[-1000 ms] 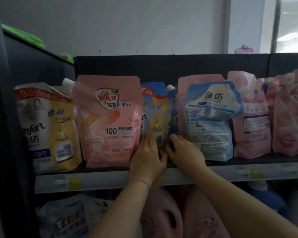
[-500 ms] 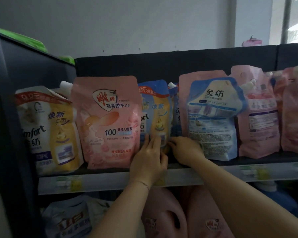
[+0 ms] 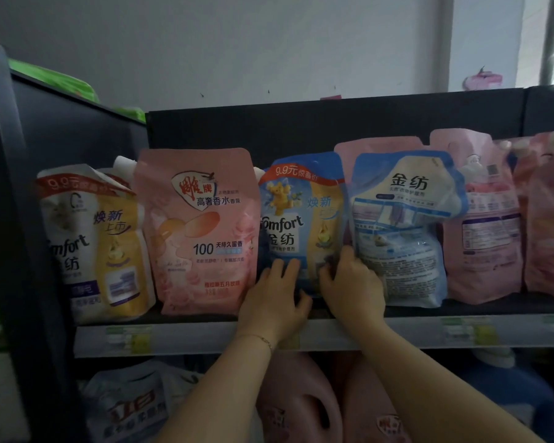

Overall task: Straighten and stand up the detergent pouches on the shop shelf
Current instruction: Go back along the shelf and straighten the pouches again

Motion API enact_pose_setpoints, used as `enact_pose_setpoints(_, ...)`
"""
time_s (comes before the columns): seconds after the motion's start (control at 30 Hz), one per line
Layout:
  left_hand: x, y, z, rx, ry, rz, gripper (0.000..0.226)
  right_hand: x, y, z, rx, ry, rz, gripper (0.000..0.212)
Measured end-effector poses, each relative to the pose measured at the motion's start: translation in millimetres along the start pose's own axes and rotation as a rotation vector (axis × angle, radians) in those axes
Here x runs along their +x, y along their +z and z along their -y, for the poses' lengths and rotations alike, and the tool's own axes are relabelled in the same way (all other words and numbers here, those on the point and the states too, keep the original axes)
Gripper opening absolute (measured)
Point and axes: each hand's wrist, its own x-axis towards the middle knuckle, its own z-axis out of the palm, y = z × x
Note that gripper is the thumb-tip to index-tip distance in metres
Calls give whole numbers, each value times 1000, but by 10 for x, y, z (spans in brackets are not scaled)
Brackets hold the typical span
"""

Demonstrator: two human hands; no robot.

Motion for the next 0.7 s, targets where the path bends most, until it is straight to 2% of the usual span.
enact_pose_setpoints(0.07,15,-16,-8,72,2,6,34,-20,33,-18,12,-186,-54,21)
enact_pose_setpoints(0.13,34,-23,-5,94,4,12,32,-7,48,-30,26,-297,4,19)
enact_pose_setpoints(0.23,61,-27,-4,44,16,33,25,47,37,-41,48,-264,201,18)
enact_pose_setpoints(0.47,99,2,34,-11,-16,110,21,158,32,-27,128,-166,408,12)
enact_pose_setpoints(0.6,121,-1,24,-62,-57,157,14,200,55,-40,57,-138,490,35)
enact_pose_setpoints(0.7,133,-5,26,-68,-70,172,15,221,72,-38,-2,-131,529,43)
